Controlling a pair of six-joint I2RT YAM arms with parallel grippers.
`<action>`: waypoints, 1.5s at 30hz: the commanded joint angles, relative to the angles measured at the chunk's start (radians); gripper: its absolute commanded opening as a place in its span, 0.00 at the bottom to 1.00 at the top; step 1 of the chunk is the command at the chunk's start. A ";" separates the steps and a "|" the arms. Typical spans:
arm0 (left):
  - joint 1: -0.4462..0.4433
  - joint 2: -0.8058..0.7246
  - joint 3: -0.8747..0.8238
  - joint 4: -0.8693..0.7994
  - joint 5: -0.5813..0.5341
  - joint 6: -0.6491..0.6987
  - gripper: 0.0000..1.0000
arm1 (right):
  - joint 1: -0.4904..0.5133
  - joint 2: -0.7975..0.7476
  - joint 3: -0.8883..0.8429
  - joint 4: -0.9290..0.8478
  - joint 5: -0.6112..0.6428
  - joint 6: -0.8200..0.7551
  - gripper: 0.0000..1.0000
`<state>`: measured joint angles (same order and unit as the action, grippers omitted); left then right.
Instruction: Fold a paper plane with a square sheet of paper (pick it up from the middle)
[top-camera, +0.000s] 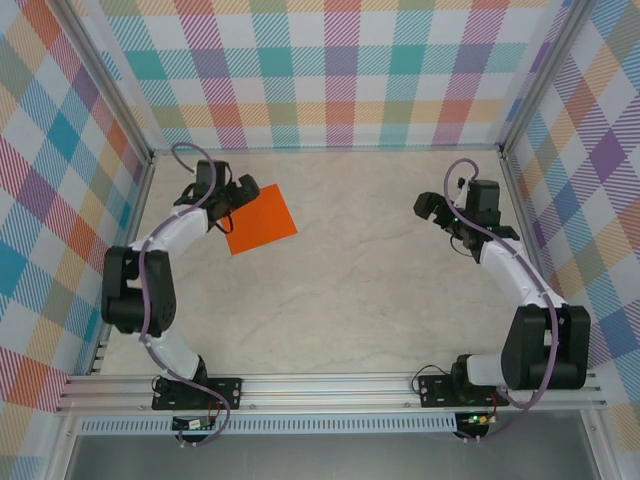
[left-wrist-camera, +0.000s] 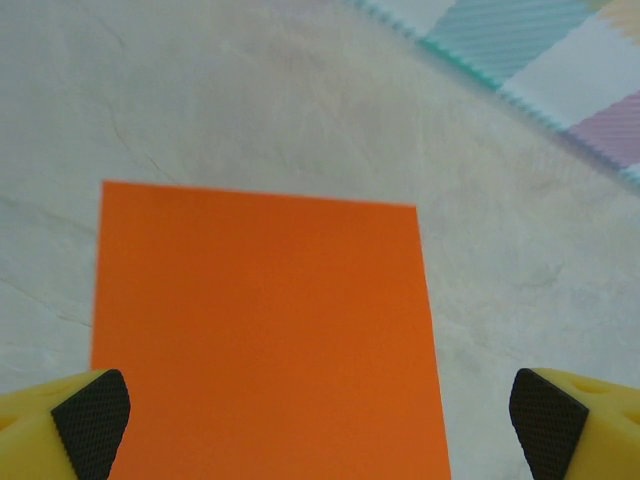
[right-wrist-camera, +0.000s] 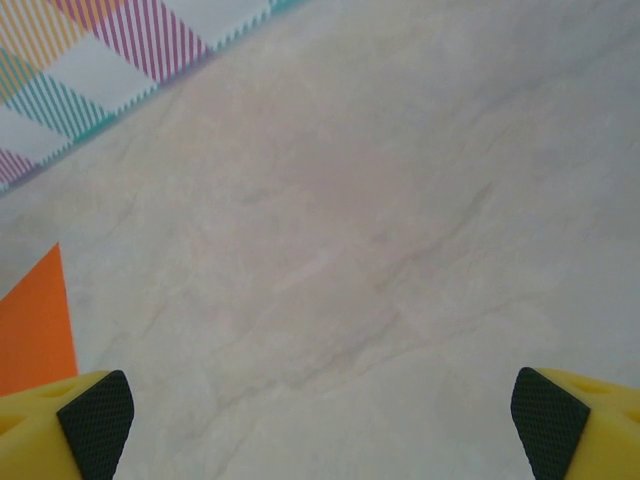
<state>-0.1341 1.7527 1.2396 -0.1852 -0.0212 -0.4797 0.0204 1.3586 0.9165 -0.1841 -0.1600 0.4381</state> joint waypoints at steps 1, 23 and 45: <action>-0.032 0.112 0.108 -0.207 0.034 -0.091 0.99 | 0.032 0.032 0.056 -0.119 -0.132 0.083 1.00; -0.137 0.356 0.211 -0.365 0.223 -0.141 0.93 | 0.127 0.111 0.097 -0.158 -0.125 0.168 1.00; -0.405 0.025 0.068 -0.361 0.333 -0.267 0.94 | 0.335 0.301 0.250 -0.271 -0.028 0.148 0.83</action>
<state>-0.5751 1.8656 1.2461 -0.4774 0.3073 -0.7471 0.2916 1.6032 1.0954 -0.4404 -0.1871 0.6117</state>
